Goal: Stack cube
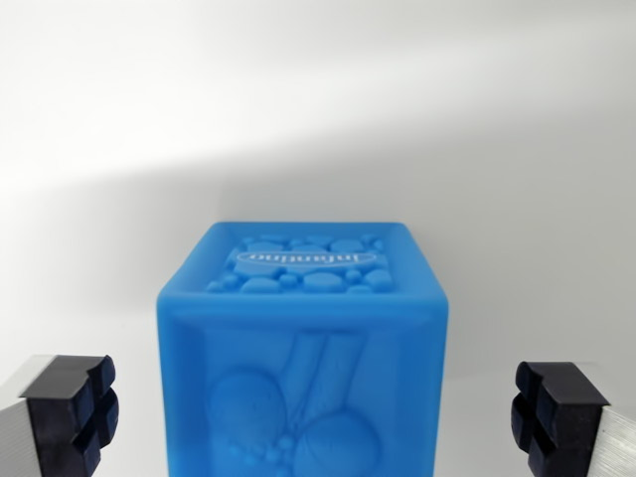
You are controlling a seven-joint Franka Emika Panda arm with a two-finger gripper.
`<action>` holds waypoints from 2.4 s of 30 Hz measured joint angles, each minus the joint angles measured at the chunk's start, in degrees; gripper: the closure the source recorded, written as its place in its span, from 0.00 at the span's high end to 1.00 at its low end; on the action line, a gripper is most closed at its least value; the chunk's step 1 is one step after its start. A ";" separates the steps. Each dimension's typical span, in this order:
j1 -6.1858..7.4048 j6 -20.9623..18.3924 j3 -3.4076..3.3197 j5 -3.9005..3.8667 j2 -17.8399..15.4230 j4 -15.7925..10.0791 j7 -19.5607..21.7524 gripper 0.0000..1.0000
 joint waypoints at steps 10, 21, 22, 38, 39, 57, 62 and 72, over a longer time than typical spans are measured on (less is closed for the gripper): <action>-0.88 2.38 0.94 0.07 3.28 0.92 -0.08 1.00; -1.15 2.72 1.21 0.07 3.80 1.16 -0.08 0.00; -1.15 2.72 1.21 0.07 3.80 1.16 -0.08 0.00; -1.16 2.73 1.22 0.07 3.80 1.16 -0.08 0.00; -1.16 2.73 1.22 0.07 3.80 1.16 -0.08 0.00; -1.14 2.47 1.19 0.07 3.35 1.05 -0.06 0.00; -1.04 1.88 1.09 0.07 2.36 0.77 -0.03 0.00; -0.59 -0.12 0.58 -0.09 -0.37 0.08 0.10 0.00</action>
